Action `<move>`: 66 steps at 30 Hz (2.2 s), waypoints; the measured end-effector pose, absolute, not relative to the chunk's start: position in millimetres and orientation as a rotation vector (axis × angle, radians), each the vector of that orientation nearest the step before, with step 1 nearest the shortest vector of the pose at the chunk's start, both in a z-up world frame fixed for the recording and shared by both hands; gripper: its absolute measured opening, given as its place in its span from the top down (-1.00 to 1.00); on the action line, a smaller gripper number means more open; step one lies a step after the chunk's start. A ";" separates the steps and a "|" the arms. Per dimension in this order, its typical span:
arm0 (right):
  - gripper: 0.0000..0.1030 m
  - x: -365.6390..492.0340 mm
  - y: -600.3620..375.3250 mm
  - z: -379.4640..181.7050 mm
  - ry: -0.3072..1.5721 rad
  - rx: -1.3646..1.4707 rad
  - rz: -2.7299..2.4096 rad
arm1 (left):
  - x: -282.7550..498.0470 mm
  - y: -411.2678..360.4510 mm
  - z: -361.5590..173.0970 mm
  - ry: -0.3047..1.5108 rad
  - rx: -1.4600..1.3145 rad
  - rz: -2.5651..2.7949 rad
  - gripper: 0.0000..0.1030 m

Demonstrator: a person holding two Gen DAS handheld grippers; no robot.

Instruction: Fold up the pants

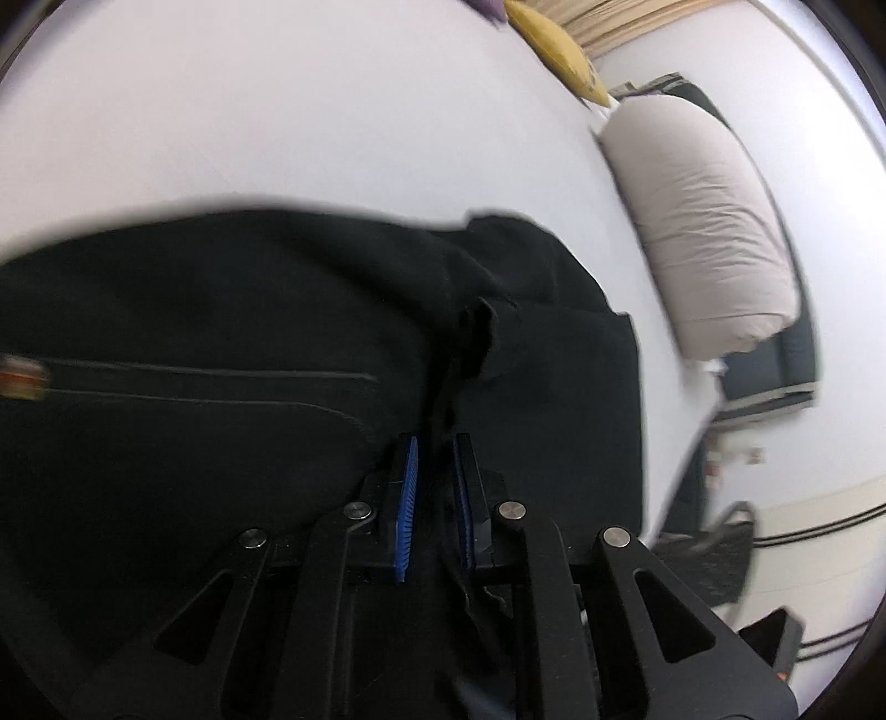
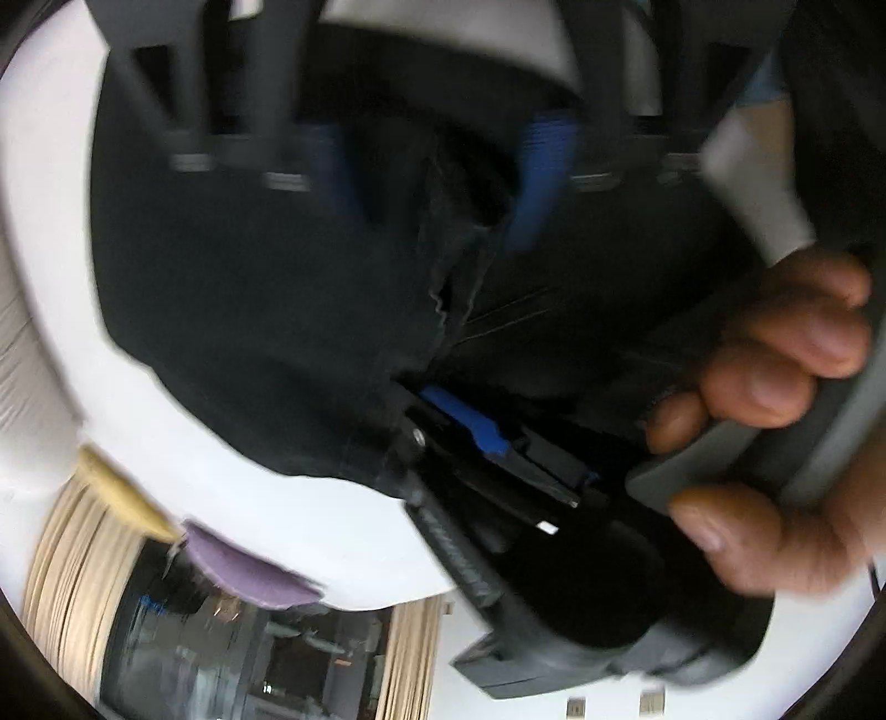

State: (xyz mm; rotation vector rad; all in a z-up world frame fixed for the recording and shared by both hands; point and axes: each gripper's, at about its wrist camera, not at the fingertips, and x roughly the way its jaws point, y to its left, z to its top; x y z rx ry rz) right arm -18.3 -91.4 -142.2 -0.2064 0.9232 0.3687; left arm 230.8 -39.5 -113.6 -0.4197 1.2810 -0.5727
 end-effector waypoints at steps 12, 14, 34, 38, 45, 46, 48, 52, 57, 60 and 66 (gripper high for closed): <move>0.43 36.8 -300.1 -114.3 0.964 0.584 0.545 | 192.6 -114.1 -107.1 1.224 -0.108 -0.644 0.77; 0.43 66.2 -333.9 -126.6 0.979 0.675 0.545 | 186.7 -107.9 -114.2 1.200 -0.138 -0.665 0.77; 0.61 15.8 -354.0 -204.3 1.132 0.839 0.641 | 174.1 -77.2 -127.5 1.157 -0.167 -0.701 0.77; 0.62 -17.4 -358.0 -194.7 1.093 0.863 0.541 | 166.1 -65.8 -126.1 1.133 -0.200 -0.700 0.77; -0.54 0.3 -312.7 -144.5 0.836 0.933 0.643 | 138.9 -26.7 -100.4 1.079 -0.262 -0.640 0.75; -0.53 7.8 -307.8 -150.8 0.850 0.941 0.639 | 131.7 -14.4 -90.7 1.060 -0.293 -0.636 0.68; -0.18 26.2 -302.8 -182.6 0.976 0.935 0.546 | 116.2 10.9 -74.3 1.015 -0.345 -0.633 0.29; -0.13 29.2 -301.9 -183.6 0.999 0.927 0.478 | 77.9 78.2 -50.0 0.873 -0.492 -0.537 -0.79; -0.21 17.3 -290.8 -141.2 0.850 0.983 0.540 | 41.0 176.6 -57.5 0.838 -0.774 -0.342 -0.79; -0.21 19.1 -272.2 -127.3 0.800 1.014 0.608 | 16.4 223.1 -72.6 0.818 -0.957 -0.238 -0.78; -0.20 40.2 -242.6 -120.8 0.783 1.103 0.712 | 2.2 251.5 -100.3 0.869 -1.134 -0.247 -0.76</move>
